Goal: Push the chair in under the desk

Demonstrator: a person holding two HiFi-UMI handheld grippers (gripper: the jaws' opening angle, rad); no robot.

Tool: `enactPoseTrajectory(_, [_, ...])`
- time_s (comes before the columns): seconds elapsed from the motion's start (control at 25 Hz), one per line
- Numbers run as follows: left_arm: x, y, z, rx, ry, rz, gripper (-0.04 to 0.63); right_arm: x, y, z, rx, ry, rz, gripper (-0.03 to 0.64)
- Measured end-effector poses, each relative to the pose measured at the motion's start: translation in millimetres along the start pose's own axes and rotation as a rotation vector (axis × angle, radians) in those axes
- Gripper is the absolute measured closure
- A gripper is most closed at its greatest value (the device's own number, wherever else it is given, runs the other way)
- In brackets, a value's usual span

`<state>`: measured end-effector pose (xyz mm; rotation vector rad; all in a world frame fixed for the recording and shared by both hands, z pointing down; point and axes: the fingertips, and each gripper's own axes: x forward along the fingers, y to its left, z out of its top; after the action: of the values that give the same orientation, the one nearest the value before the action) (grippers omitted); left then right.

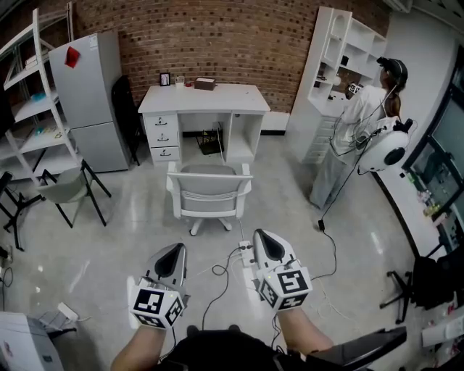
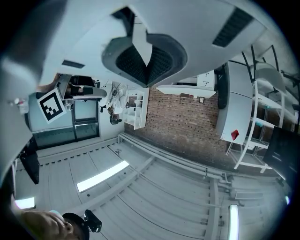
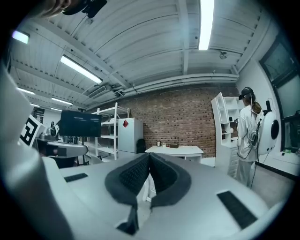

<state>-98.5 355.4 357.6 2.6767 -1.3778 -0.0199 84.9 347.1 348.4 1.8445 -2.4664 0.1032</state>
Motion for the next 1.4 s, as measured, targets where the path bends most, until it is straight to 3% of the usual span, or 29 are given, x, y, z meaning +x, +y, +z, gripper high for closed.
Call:
enactPoseTrajectory(1.0, [-40,69,-14,-0.053,-0.005,-0.061,0.588,28,78,-5,-0.054,0.018,-0.022,0.614])
enactPoseTrajectory(1.4, [-8,72,-23,-0.04,0.014,-0.048,0.588,58,53,-15,-0.029,0.02,-0.003,0.614])
